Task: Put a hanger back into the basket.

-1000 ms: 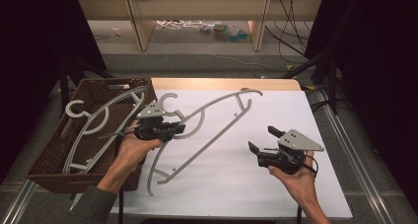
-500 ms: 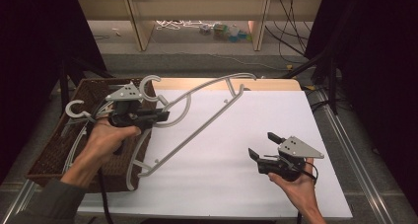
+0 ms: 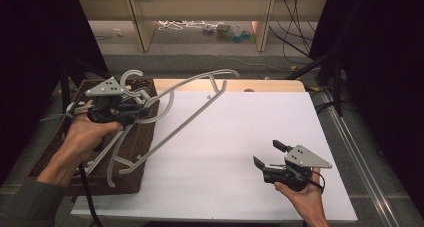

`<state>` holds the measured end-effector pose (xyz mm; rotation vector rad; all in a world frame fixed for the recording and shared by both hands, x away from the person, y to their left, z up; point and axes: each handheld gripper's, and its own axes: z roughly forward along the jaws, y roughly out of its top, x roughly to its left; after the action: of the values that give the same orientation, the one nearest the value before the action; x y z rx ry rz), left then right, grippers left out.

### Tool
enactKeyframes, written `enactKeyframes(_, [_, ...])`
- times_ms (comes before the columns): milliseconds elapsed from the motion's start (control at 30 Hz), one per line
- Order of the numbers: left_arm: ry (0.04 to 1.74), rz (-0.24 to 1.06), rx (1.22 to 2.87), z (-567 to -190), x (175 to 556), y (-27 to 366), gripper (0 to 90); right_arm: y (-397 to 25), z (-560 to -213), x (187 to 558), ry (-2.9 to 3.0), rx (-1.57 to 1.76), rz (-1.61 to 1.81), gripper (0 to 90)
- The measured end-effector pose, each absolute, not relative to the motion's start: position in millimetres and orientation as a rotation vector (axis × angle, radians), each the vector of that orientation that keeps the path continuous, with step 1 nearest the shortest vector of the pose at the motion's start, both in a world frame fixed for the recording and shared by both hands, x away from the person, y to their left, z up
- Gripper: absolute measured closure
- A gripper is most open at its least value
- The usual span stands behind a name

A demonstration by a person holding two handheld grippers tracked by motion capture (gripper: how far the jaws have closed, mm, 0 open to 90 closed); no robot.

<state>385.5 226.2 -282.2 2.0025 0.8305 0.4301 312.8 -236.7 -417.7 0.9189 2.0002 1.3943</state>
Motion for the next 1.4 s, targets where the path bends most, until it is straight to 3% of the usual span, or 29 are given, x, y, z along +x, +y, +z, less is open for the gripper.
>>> enactKeyframes(133, [0.863, 0.441, 1.989, -283.7, 391.7, 238.0, 82.1, -235.5, -419.6, 312.2, 1.991, 0.916, 1.421, 19.1])
enactKeyframes(167, [0.867, 0.391, 1.978, -285.0, 392.4, 239.6, 82.1, -235.2, -419.9, 311.7, 1.991, 0.919, 1.420, 19.1])
enactKeyframes(233, [0.880, 0.478, 2.007, -283.3, 398.1, 251.9, 82.1, -236.5, -419.7, 311.4, 1.995, 0.896, 1.400, 19.2])
enactKeyframes(833, [1.057, 0.621, 2.069, -287.1, 424.0, 314.4, 82.1, -235.0, -423.1, 309.8, 2.028, 0.906, 1.404, 19.3])
enactKeyframes(1400, [1.217, 0.723, 1.954, -313.8, 431.2, 362.8, 82.1, -235.2, -423.8, 311.1, 2.034, 0.902, 1.397, 19.4])
